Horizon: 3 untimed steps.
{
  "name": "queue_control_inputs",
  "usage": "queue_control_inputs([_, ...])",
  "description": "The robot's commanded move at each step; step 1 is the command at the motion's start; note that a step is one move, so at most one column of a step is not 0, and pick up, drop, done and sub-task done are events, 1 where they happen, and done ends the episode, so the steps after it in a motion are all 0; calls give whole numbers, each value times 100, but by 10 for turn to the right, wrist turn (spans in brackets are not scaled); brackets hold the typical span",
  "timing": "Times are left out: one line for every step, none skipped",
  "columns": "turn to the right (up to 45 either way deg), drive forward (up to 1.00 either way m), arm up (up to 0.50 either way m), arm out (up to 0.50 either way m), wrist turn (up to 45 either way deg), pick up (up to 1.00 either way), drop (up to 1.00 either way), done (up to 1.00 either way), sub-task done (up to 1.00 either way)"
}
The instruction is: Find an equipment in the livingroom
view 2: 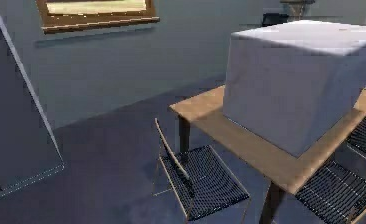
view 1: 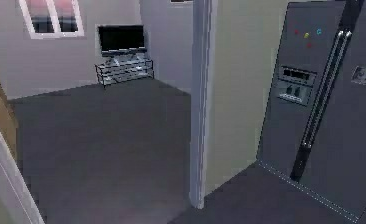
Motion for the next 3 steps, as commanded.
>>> queue_control_inputs([0, 70, 0, 0, 0, 0, 0, 0, 0])
queue_control_inputs([-270, 0, 0, 0, 0, 0, 0, 0, 0])
queue_control_inputs([0, 100, 0, 0, 0, 0, 0, 0, 0])
